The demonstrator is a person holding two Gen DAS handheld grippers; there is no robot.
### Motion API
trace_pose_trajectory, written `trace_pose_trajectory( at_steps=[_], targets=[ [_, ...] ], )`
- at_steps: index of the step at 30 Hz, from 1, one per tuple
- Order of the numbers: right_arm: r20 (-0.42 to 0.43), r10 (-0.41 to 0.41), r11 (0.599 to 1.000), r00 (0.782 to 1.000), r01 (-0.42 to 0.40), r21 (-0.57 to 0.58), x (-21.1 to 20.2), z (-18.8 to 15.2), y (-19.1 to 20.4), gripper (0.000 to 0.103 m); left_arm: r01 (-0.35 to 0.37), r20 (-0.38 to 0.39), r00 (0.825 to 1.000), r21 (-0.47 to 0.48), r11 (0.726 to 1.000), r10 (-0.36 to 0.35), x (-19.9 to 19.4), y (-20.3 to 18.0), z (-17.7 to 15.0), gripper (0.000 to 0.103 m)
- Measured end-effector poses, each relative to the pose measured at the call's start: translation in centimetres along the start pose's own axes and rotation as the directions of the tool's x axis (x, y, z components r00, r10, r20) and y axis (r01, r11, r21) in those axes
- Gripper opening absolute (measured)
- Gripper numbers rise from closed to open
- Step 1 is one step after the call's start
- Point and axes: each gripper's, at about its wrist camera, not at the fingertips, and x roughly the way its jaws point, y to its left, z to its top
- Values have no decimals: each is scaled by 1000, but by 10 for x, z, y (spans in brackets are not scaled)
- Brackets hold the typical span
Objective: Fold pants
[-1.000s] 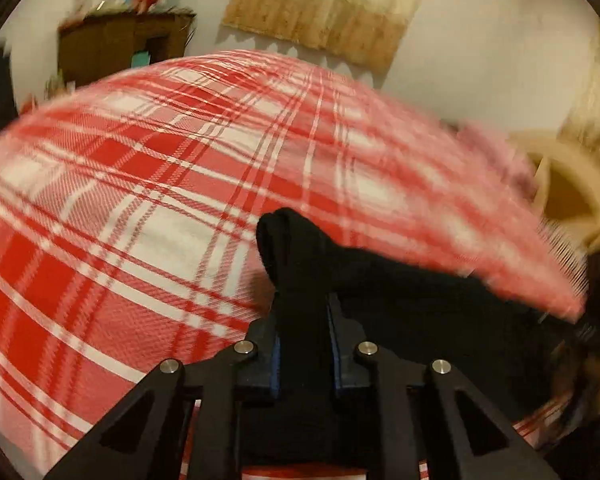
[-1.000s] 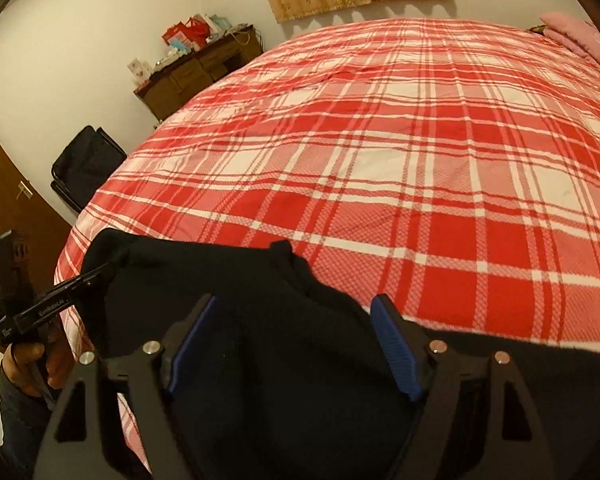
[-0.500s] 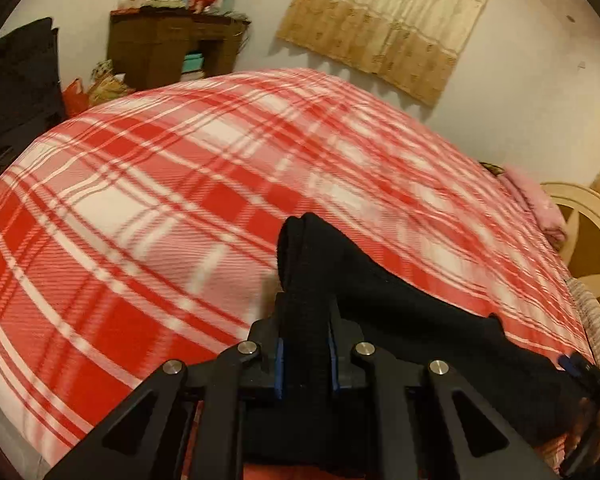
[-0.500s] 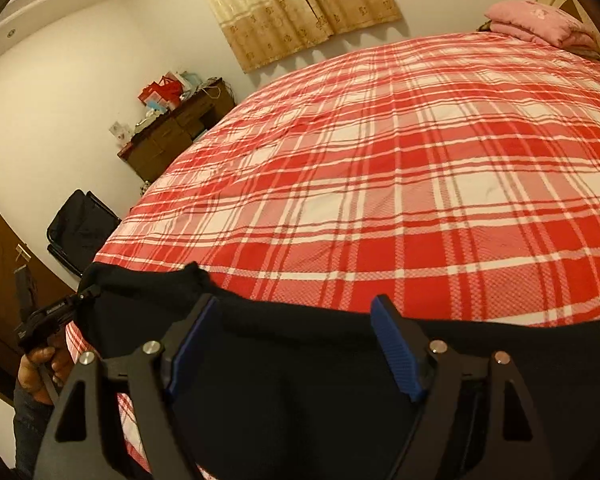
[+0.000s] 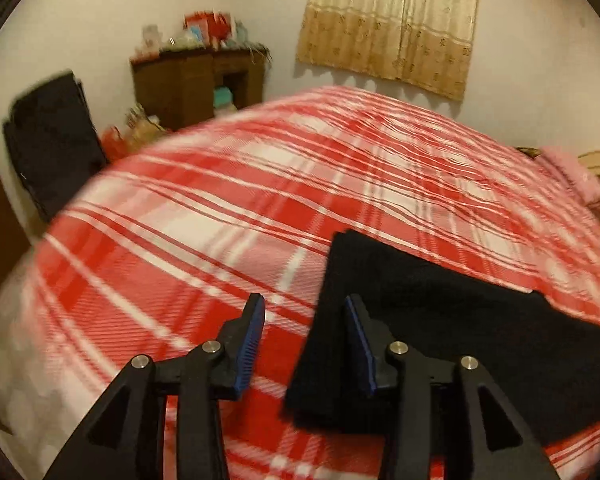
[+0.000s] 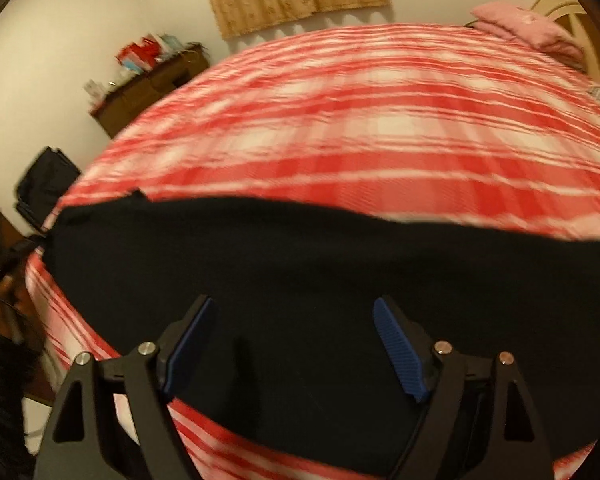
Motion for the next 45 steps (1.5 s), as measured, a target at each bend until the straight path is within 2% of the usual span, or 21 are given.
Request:
trace_pose_trajectory(
  at_steps=[3,6,8,10,12,13,14,17,19,21,23,25,26,28,29,31,34,37,41,43,45],
  targets=[
    [27,23,999,999,-24,39,-19,-8,-23,84,-18,46,999,37,999,16,-16,-15,3,43],
    [116,91,978,989,-110,177,-48,-5,-60,86,49,71,996,70,996,-54,-27,-41,5,44],
    [163,47,959,986,-90,270,-62,0,-90,87,115,54,991,110,987,-122,-28,-69,1,46],
    [170,-51,928,984,-16,373,-75,2,-125,88,168,25,985,149,975,-173,-26,-89,-5,47],
    [154,-144,887,977,58,459,-87,1,-162,86,183,0,982,205,961,-188,-20,-112,-15,47],
    [153,-150,883,977,62,466,-90,2,-173,77,181,-18,983,228,957,-182,-14,-121,-21,47],
    [160,-152,876,975,58,479,-95,2,-184,75,191,-41,982,237,953,-186,-8,-127,-26,47],
    [213,-153,834,965,11,551,-117,-3,-213,75,211,-105,976,244,946,-191,6,-137,-37,47],
    [211,-206,822,956,52,568,-127,-4,-219,75,212,-127,974,252,944,-185,9,-142,-42,47],
    [234,-184,818,955,16,575,-132,-6,-221,75,209,-136,974,249,946,-180,8,-146,-48,47],
    [233,-223,824,947,56,564,-140,-7,-217,75,233,-130,970,250,940,-206,1,-151,-53,47],
    [271,-279,829,921,89,551,-153,-9,-208,91,248,-132,966,259,933,-220,-3,-159,-57,47],
    [305,-278,838,911,74,541,-159,-10,-205,94,256,-140,964,263,930,-225,-2,-164,-60,47],
    [336,-232,851,913,23,525,-161,-10,-206,101,272,-164,958,257,927,-236,4,-173,-66,47],
    [315,-224,850,922,26,526,-154,-9,-210,101,267,-170,959,256,929,-229,6,-177,-69,47],
    [201,-277,833,940,130,538,-142,-7,-220,94,247,-157,965,272,930,-210,5,-183,-71,54],
    [220,-285,839,933,132,527,-148,-11,-217,93,266,-154,961,264,927,-232,-2,-190,-69,55],
    [275,-324,829,905,132,544,-173,-25,-216,93,282,-144,957,258,924,-252,-8,-197,-70,56],
    [268,-395,802,879,188,568,-197,-42,-220,93,286,-164,954,255,924,-250,-3,-206,-79,60],
    [248,-404,792,881,201,577,-201,-53,-224,92,269,-144,961,270,925,-237,-3,-207,-82,61],
    [228,-387,788,894,192,585,-199,-66,-228,87,257,-137,964,274,927,-227,-5,-208,-84,62]
  ],
)
